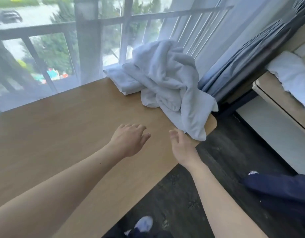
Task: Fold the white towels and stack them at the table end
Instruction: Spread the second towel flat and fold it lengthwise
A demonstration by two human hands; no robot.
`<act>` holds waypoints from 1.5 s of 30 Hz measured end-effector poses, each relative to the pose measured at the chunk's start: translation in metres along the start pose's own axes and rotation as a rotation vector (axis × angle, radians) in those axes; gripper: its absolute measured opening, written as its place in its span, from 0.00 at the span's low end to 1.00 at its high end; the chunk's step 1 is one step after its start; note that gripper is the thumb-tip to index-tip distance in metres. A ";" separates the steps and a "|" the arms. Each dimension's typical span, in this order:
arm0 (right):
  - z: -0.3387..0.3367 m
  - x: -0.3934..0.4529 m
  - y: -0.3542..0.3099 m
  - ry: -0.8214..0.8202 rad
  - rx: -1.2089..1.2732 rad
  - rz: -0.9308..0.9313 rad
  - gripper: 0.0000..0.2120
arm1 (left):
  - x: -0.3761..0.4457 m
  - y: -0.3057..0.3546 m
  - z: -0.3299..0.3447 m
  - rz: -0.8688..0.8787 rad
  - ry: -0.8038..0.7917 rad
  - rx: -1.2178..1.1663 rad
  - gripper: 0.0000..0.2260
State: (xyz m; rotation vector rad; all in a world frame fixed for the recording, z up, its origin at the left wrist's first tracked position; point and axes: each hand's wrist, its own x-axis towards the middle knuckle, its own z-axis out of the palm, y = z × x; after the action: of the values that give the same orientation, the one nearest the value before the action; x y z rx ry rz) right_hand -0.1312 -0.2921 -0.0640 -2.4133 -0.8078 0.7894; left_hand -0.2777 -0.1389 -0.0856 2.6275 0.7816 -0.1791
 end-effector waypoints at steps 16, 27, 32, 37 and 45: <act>-0.089 0.242 -0.014 0.305 -0.221 -0.326 0.31 | 0.234 0.069 -0.053 -0.764 0.228 -1.650 0.27; -0.084 0.287 0.004 0.281 -0.352 -0.363 0.49 | 0.307 0.063 -0.039 -0.849 0.474 -2.136 0.39; -0.094 0.290 0.012 0.228 -0.337 -0.405 0.45 | 0.324 0.080 -0.049 -0.849 0.544 -2.057 0.38; -0.117 0.277 0.001 0.333 -0.165 -0.468 0.45 | 0.320 0.098 -0.073 -0.564 0.514 -2.083 0.28; -0.139 0.199 -0.052 0.665 -0.265 -0.697 0.43 | 0.234 0.085 -0.133 -0.230 0.603 -2.218 0.20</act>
State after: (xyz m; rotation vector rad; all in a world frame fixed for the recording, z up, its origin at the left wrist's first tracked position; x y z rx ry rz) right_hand 0.0706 -0.1592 -0.0064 -2.1278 -1.3740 -0.3860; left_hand -0.0336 -0.0340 0.0105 0.4175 0.6385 0.9023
